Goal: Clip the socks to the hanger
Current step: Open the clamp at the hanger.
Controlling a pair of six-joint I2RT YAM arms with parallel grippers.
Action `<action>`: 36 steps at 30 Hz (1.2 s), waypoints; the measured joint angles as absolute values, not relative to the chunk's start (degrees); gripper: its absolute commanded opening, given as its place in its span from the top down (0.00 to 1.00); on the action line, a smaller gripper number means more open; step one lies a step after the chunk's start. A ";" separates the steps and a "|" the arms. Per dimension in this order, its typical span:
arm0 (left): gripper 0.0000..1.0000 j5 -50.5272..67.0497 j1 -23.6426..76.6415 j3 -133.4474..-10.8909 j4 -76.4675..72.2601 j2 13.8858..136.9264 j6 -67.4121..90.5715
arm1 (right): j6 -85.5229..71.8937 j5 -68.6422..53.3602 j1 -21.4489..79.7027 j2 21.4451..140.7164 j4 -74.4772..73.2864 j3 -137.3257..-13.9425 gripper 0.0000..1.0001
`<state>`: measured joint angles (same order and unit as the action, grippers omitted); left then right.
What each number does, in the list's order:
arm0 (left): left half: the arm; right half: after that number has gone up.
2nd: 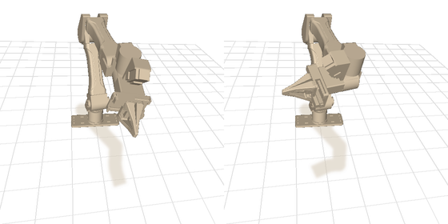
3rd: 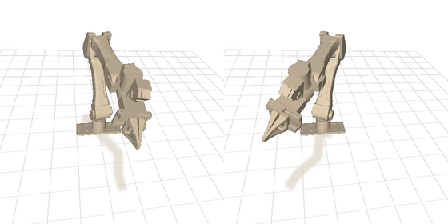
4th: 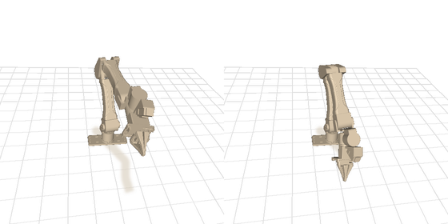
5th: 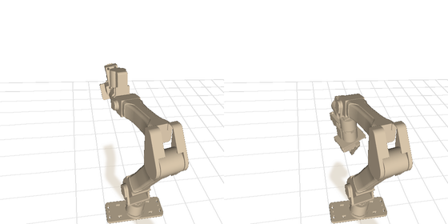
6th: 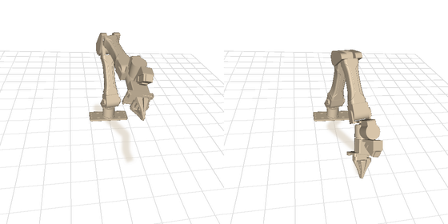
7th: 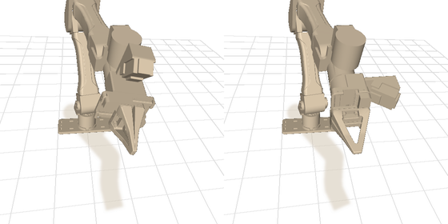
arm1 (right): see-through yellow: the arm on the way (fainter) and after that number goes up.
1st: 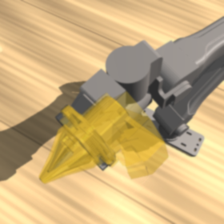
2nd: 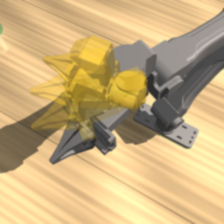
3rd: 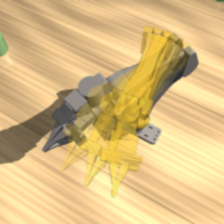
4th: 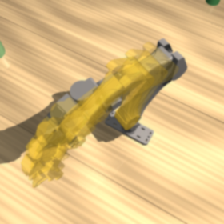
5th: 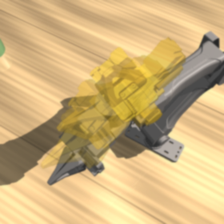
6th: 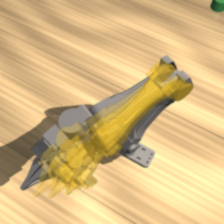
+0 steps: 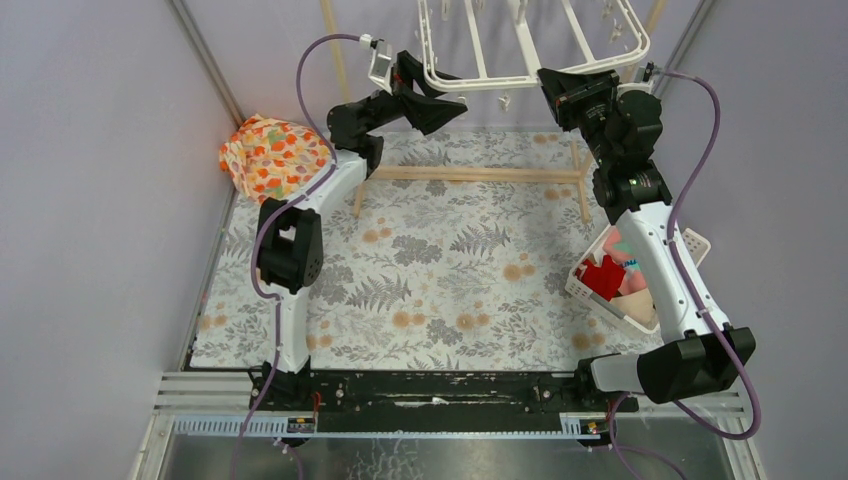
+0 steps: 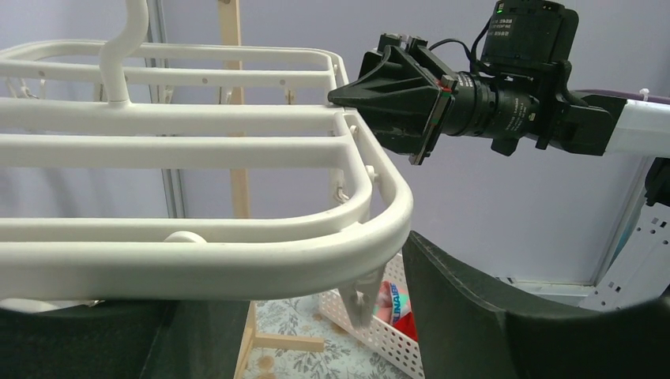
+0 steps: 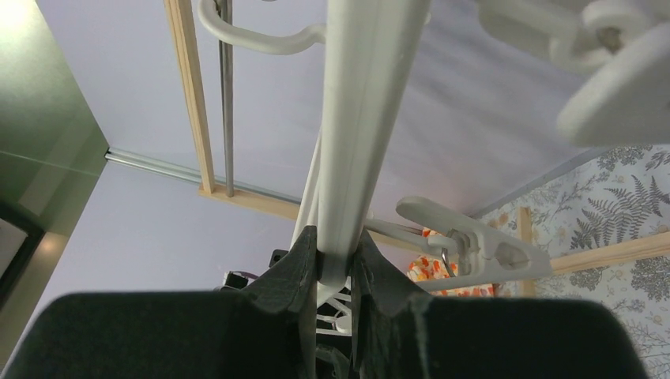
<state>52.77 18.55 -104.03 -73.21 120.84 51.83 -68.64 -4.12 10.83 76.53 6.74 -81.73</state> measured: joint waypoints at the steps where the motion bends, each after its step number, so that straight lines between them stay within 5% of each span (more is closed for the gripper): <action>1: 0.30 52.73 18.55 -104.14 -73.21 120.84 51.92 | -68.73 -4.16 10.83 76.51 6.74 -81.71 1.00; 19: 0.27 52.75 18.55 -107.81 -74.11 123.61 55.20 | -68.95 -4.16 10.83 76.12 7.18 -81.10 1.00; 36: 0.45 52.77 18.57 -108.22 -74.30 124.11 56.29 | -69.32 -4.19 10.83 75.99 7.94 -80.47 1.00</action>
